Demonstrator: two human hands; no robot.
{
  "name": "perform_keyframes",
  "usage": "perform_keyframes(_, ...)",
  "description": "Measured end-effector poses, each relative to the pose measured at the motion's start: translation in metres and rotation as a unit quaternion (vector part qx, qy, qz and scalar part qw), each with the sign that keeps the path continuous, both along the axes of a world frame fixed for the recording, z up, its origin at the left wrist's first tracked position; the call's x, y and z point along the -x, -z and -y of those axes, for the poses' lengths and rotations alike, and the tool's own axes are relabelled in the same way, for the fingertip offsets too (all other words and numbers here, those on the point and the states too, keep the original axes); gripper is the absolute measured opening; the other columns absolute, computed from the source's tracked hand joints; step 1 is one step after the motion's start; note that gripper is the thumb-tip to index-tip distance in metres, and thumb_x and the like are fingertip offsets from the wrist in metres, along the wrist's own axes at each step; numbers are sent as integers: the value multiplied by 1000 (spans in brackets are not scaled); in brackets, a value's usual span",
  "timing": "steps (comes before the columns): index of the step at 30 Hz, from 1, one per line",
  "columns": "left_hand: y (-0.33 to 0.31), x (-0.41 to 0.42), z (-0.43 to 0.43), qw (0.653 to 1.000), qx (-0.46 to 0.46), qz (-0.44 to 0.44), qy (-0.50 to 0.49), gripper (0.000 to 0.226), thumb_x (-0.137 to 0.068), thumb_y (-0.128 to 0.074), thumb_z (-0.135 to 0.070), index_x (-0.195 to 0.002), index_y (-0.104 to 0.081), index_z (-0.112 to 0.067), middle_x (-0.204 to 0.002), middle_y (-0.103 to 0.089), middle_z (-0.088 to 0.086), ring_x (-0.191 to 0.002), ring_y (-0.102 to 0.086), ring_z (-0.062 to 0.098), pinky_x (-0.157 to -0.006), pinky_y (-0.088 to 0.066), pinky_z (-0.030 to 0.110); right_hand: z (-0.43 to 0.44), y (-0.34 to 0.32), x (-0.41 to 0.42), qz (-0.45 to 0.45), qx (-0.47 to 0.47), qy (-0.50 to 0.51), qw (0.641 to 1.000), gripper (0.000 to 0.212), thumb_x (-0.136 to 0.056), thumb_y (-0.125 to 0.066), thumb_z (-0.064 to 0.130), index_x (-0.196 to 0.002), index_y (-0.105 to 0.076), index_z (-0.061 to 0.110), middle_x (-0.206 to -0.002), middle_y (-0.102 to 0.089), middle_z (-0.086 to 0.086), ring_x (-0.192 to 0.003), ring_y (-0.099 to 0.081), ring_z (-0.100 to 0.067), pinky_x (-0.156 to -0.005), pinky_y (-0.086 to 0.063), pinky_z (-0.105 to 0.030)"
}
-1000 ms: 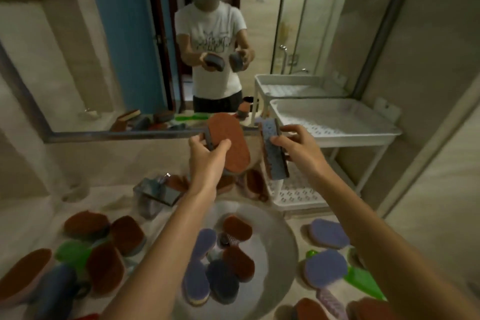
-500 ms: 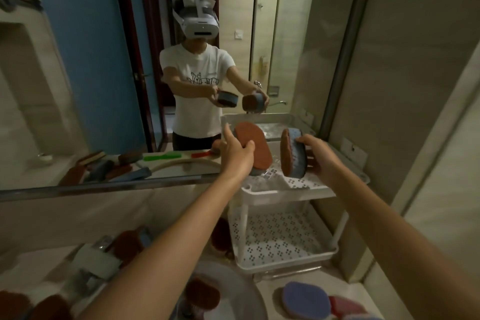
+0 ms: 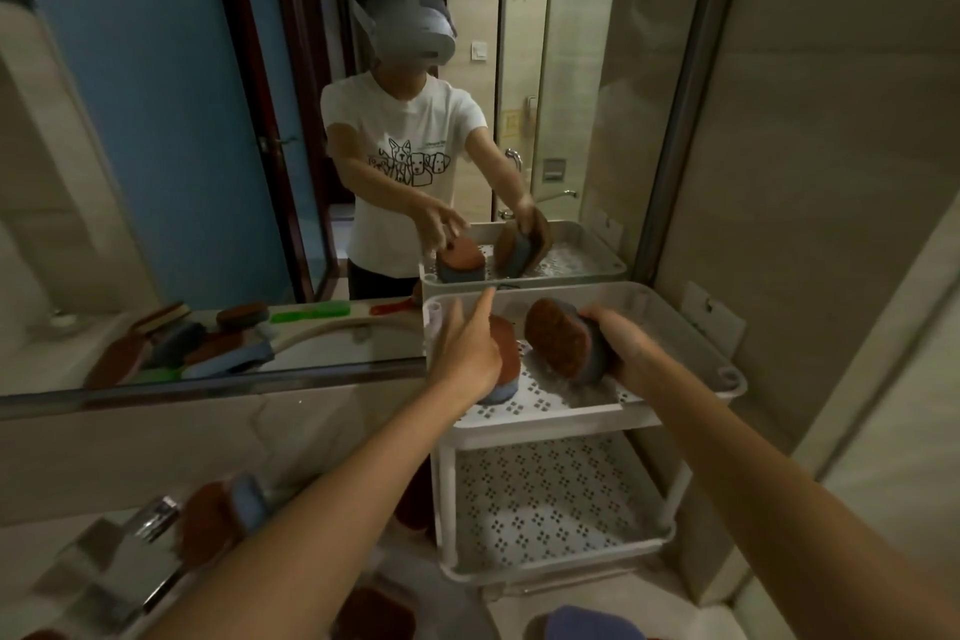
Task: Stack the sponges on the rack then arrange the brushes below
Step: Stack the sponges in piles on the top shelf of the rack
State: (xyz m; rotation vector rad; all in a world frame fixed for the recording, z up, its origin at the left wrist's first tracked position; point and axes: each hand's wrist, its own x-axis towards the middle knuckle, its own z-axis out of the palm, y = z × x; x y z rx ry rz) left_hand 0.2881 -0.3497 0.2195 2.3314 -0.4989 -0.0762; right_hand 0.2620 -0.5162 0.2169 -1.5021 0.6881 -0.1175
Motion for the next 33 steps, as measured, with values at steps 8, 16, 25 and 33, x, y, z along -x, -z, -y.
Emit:
perform_keyframes(8, 2, 0, -5, 946, -284, 56, 145, 57, -99, -37, -30, -150, -13, -24, -159, -1, 10, -147, -3, 27, -120, -8, 40, 13, 8, 3, 43, 271, 8, 961, 26, -93, -44, 12, -117, -55, 14, -104, -59, -11, -92, -53, -21, -80, -44, -37)
perform_keyframes(16, 5, -11, -6, 941, -313, 73, 105, 56, -102, -27, -31, -150, -3, -16, -159, 3, 10, -148, 1, 25, -120, -5, 39, -1, 8, 7, 37, 444, -157, 881, 32, -93, -52, 26, -124, -55, 19, -114, -57, -2, -99, -52, -16, -78, -43, -26)
perform_keyframes(25, 8, -18, -5, 939, -316, 81, 109, 55, -101, -21, -38, -150, -2, -21, -159, 5, 8, -148, 5, 22, -118, 5, 46, -13, 10, -1, 8, 541, -179, 822, 39, -92, -51, 36, -126, -56, 18, -115, -59, -10, -100, -57, -22, -86, -52, -34)
perform_keyframes(33, 8, -20, -4, 960, -269, 56, 60, 55, -100, -16, -33, -150, -7, -12, -159, 2, 12, -148, 5, 22, -118, 7, 44, -24, 13, -27, 25, 502, -196, 842, 31, -97, -43, 28, -114, -59, 9, -110, -62, -17, -98, -58, -29, -83, -44, -34)
